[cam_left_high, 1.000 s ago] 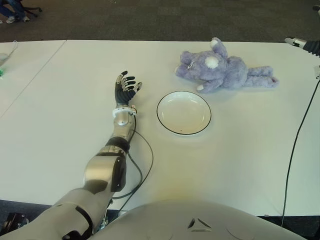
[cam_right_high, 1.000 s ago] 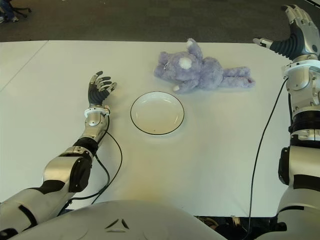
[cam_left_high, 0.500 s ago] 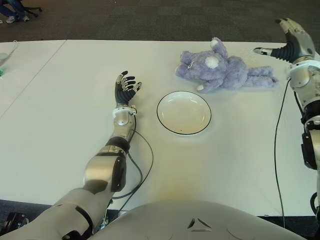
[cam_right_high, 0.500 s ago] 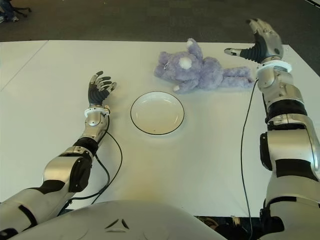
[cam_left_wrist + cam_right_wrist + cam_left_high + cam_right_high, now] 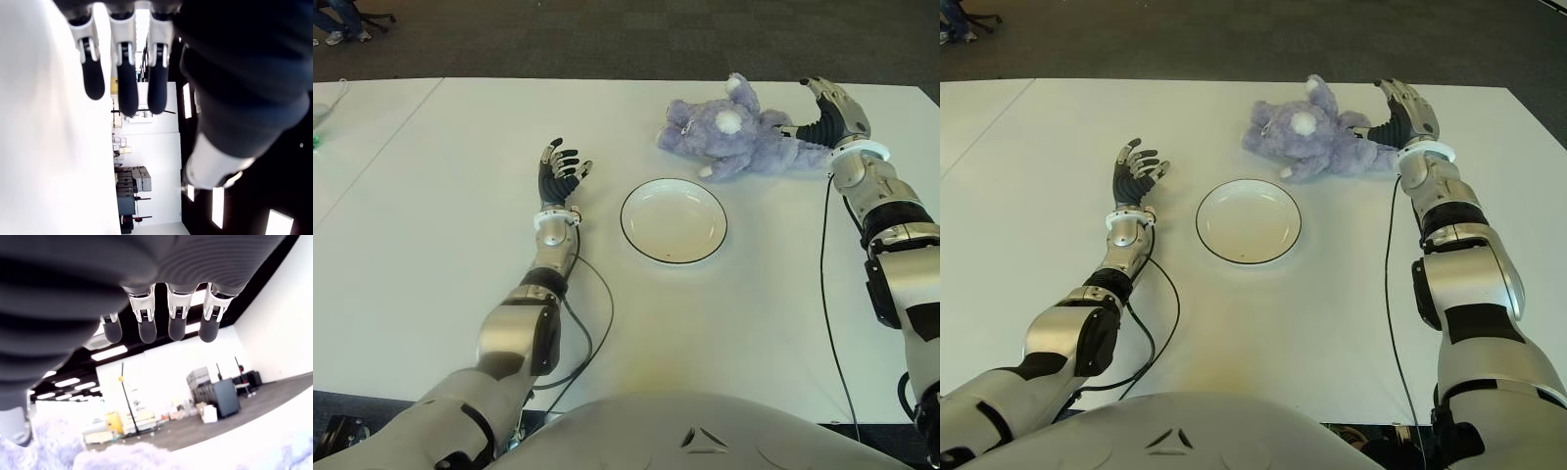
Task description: Put the doll into the plate.
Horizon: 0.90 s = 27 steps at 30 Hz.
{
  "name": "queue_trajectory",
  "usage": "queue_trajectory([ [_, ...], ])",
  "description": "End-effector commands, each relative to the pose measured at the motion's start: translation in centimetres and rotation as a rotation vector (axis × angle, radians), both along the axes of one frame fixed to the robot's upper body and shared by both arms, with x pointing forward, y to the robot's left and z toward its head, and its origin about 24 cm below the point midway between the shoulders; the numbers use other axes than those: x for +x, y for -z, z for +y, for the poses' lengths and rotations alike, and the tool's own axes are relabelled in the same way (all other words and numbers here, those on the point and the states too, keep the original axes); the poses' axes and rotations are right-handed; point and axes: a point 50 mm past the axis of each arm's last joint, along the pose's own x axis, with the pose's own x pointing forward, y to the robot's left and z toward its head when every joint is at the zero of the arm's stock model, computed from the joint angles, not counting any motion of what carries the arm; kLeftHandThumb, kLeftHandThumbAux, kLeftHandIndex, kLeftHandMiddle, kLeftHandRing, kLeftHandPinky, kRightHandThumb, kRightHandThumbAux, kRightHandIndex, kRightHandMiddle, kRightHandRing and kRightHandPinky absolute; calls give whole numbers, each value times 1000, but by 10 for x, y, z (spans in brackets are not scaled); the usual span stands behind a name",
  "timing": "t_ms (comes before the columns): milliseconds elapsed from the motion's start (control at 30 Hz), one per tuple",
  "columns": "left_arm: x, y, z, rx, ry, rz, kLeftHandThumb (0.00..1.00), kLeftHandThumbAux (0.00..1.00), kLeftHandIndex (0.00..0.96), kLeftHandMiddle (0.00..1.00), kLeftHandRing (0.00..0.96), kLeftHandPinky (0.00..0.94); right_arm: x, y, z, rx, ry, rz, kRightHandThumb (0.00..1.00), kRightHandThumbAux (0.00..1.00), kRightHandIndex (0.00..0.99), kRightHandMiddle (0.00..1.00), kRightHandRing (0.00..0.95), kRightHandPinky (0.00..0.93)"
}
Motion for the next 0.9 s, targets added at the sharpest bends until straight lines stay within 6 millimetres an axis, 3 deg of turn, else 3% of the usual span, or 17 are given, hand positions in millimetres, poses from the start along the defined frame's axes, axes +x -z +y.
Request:
queue_trajectory([
  [33,-90,99,-8,-10,1,499,131,875,173,354,352,303,2,8,7,12,15,13,267,576,7,0,0,60],
  [900,-89,99,-12,7,21,499,108,866,186,335,339,302,4,19,15,17,38,46,404,575,0,0,0,85],
])
